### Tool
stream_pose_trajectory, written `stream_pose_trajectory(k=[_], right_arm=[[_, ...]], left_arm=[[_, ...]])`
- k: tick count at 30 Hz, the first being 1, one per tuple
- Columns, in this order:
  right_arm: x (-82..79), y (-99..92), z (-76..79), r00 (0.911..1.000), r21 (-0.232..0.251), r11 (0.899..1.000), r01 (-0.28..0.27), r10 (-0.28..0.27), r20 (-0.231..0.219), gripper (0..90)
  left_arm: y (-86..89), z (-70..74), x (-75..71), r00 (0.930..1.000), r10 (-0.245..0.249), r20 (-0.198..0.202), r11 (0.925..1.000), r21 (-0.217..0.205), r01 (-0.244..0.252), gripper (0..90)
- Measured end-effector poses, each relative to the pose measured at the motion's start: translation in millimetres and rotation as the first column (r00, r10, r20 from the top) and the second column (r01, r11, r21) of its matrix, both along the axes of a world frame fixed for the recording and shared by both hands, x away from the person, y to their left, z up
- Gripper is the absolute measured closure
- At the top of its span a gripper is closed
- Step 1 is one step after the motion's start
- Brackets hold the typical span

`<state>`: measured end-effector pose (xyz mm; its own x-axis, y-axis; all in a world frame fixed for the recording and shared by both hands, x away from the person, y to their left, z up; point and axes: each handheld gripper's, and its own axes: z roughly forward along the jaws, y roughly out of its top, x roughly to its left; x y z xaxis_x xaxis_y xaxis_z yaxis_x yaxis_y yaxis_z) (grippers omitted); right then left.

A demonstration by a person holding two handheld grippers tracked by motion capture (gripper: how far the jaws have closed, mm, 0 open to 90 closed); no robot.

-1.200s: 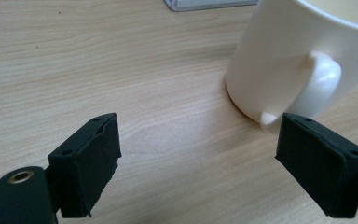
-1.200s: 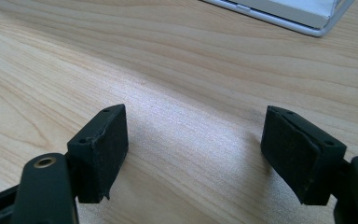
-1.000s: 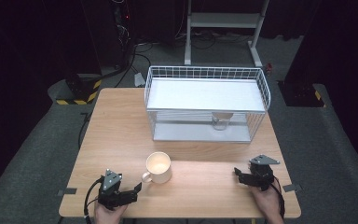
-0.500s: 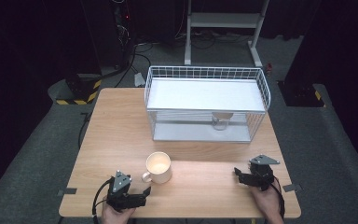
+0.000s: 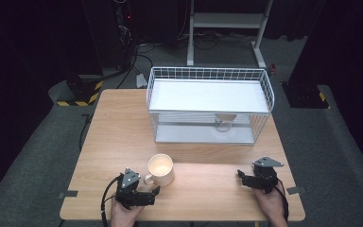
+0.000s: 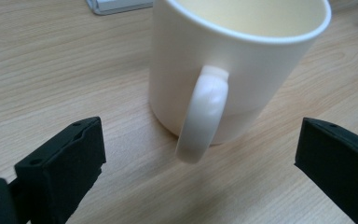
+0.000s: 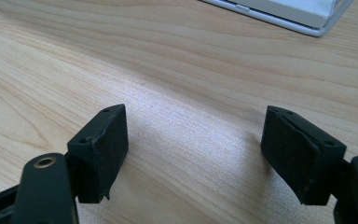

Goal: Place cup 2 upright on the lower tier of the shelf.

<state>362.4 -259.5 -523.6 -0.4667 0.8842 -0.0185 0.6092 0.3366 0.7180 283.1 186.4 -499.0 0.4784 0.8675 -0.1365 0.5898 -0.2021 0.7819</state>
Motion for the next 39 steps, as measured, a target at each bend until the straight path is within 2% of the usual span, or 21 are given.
stream_pose_trajectory(k=[5, 11, 20, 22, 27, 33, 34, 39], right_arm=[[0.4, 0.8, 0.0, 1.0, 0.002, 1.0, 0.006, -0.006, -0.002, 23.1], [0.4, 0.8, 0.0, 1.0, 0.002, 1.0, 0.006, -0.005, -0.002, 23.1], [0.6, 0.6, 0.0, 1.0, -0.001, 1.0, 0.002, -0.002, 0.0, 23.0], [0.5, 0.7, 0.0, 1.0, 0.001, 1.0, 0.005, -0.005, -0.002, 23.0], [0.4, 0.8, 0.0, 1.0, 0.002, 1.0, 0.005, -0.005, -0.003, 23.0], [0.5, 0.7, 0.0, 1.0, 0.001, 1.0, 0.003, -0.003, -0.001, 23.1], [0.4, 0.8, 0.0, 1.0, 0.002, 1.0, 0.006, -0.006, -0.002, 23.1], [0.4, 0.8, 0.0, 1.0, 0.002, 1.0, 0.005, -0.005, -0.002, 23.1]], left_arm=[[-2.8, -0.5, 4.0, 0.9999, -0.015, -0.002, 0.9998, 0.011, 0.015, 1.2], [-3.1, 2.5, 12.2, 0.9993, -0.038, 0.007, 0.9993, -0.002, 0.038, 1.1], [-14.9, 2.7, 23.5, 0.9972, -0.074, 0.013, 0.9972, 0.006, 0.074, 0.7], [-18.0, 2.5, 24.9, 0.997, -0.076, 0.011, 0.9971, 0.004, 0.076, 0.6], [-24.2, 4.7, 29.5, 0.9972, -0.065, 0.038, 0.9971, 0.042, 0.064, 1.1], [-28.2, 7.6, 34.7, 0.9968, -0.058, 0.055, 0.9979, 0.032, 0.056, 3.3], [-29.0, 7.9, 35.8, 0.9964, -0.057, 0.062, 0.9976, 0.041, 0.055, 3.9], [-33.5, 7.0, 39.9, 0.9967, -0.053, 0.062, 0.9978, 0.042, 0.051, 6.9]])
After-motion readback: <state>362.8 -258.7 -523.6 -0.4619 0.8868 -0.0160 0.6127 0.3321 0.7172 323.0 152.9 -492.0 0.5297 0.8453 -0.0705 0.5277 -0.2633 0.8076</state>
